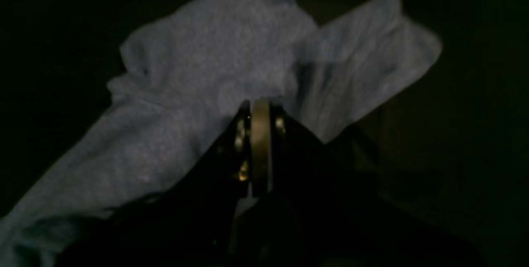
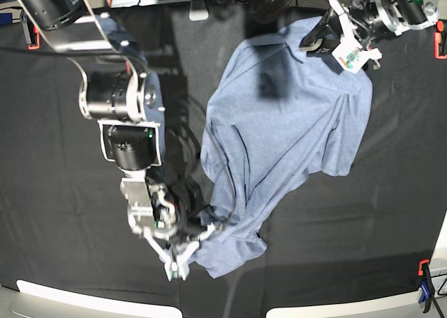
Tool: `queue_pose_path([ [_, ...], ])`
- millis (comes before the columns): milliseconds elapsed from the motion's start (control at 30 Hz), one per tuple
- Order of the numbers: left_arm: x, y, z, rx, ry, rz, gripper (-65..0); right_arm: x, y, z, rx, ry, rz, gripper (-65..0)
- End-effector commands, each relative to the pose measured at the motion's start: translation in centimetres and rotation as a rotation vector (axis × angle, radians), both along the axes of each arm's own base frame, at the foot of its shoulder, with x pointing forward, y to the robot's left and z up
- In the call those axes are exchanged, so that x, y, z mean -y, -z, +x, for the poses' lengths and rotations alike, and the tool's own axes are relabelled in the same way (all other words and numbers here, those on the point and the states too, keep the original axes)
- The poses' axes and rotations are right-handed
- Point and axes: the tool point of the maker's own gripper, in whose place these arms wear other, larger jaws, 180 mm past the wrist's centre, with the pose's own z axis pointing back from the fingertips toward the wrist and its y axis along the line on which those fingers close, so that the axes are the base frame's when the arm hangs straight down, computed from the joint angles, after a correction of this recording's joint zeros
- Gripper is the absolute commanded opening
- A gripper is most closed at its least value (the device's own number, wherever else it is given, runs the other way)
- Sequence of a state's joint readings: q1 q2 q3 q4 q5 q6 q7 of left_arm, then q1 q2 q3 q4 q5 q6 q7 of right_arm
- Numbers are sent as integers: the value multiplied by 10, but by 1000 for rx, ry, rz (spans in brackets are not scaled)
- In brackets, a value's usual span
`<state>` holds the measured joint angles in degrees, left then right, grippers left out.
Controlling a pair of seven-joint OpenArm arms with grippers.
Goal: Layout the t-shirt on the table in an organized manner, then fold the t-shirt properly
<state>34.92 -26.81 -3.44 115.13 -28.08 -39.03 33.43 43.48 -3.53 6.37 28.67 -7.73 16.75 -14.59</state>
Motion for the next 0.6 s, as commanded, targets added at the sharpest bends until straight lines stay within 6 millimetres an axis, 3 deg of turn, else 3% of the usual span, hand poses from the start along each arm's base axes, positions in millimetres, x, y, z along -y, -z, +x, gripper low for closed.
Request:
queue_pose_path([
  [0,2,-11,4,31,-1,-26,-650,4,-34,18,79,7,0,-650],
  [100,2,-11,4,32,0,-26,-650,3,-46,11,74,-18,-2,-650],
  [233,2,-11,5,34,-1,-26,-650,-37,-52,-29,23,-285,-8,-650],
  [267,2,-11,5,34,-1,-26,-650,-45,-52,-38,-4,-319,-5,-599],
  [367,2,-11,5,34,-1,-27,-650,-63,-53,-49,-27,-376,-8,-359],
  [400,2,-11,5,34,-1,-26,-650,-67,-52,-50,-19,-388,-17,-330],
  [567,2,-11,5,34,-1,-27,-650,-78,-41,-50,-10,-388,-43,-329],
])
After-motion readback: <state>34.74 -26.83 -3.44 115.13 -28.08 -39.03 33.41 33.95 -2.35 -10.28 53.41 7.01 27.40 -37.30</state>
